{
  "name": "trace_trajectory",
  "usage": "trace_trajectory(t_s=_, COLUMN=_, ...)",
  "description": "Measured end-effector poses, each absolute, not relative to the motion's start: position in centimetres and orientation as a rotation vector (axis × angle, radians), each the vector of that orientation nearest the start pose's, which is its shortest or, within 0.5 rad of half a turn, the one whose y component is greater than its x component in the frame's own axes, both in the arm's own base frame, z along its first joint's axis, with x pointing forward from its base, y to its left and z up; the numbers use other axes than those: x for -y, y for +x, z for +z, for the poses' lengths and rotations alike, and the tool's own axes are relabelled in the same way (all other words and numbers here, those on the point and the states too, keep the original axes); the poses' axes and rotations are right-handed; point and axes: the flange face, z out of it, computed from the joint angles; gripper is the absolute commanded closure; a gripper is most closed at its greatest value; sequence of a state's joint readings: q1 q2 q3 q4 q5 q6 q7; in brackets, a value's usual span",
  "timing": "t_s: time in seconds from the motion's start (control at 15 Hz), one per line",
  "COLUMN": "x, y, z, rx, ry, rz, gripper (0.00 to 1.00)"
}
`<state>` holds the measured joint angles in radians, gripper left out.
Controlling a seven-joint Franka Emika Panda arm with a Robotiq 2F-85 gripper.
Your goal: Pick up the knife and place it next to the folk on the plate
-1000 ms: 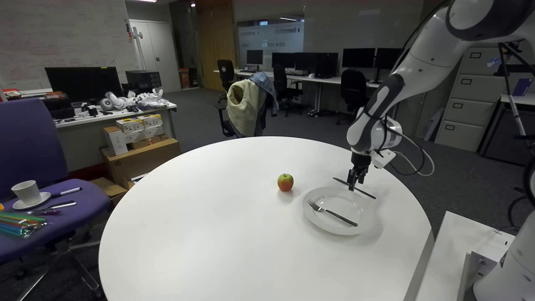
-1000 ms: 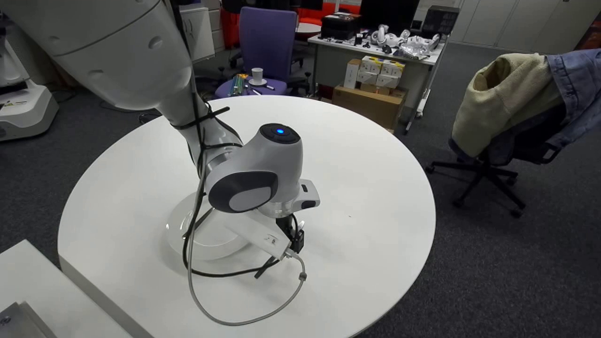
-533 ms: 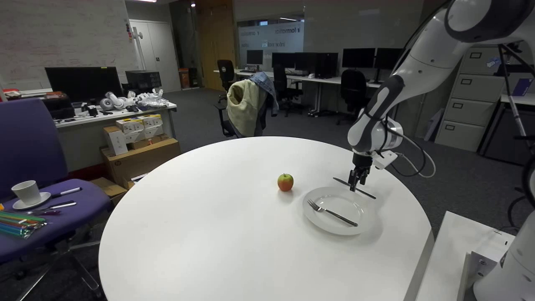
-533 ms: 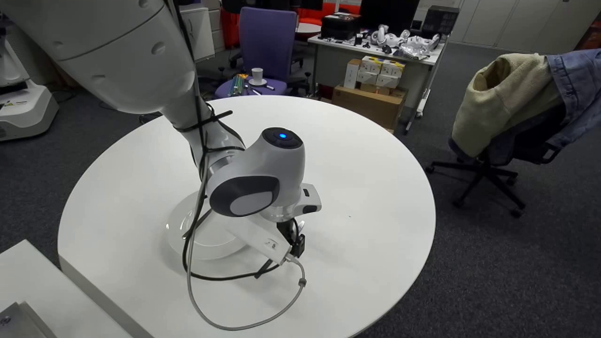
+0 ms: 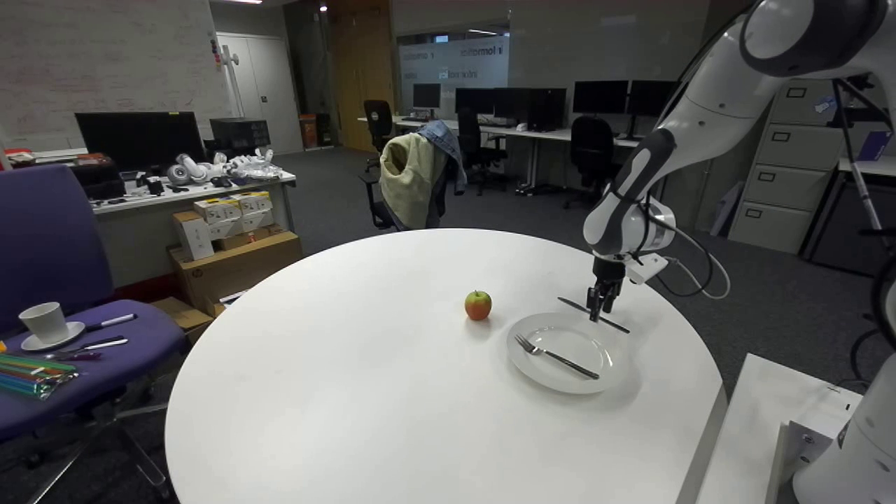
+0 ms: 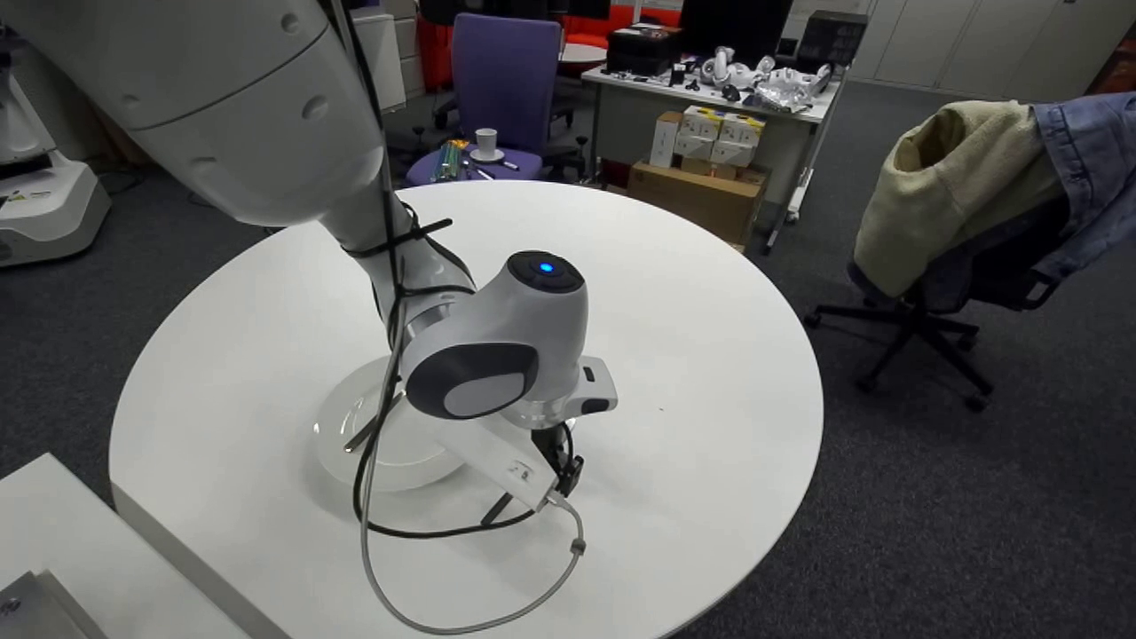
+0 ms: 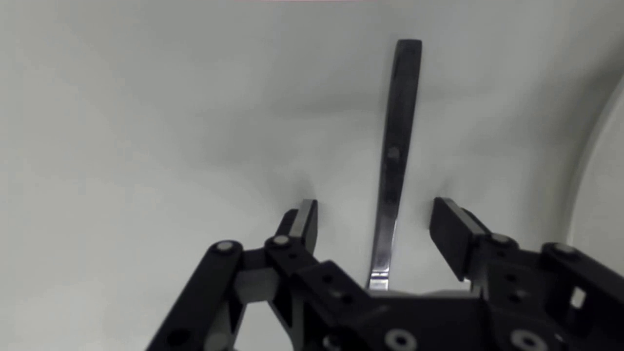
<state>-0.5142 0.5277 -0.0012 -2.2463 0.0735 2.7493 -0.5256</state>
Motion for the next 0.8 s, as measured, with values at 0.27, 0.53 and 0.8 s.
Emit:
trace_trajectory(t_s=0.27, x=27.1, y=46.4, z=13.2, rx=-0.112, ry=-3.109, rz=-0.012, gripper=0.92)
trace_trajectory(t_s=0.53, x=27.6, y=46.5, z=13.4, rx=-0.135, ry=-3.109, rz=-0.025, gripper=0.98)
trace_trajectory(t_s=0.8, x=27.6, y=46.4, z=13.4, rx=-0.143, ry=-3.106, rz=-0.027, gripper=0.98)
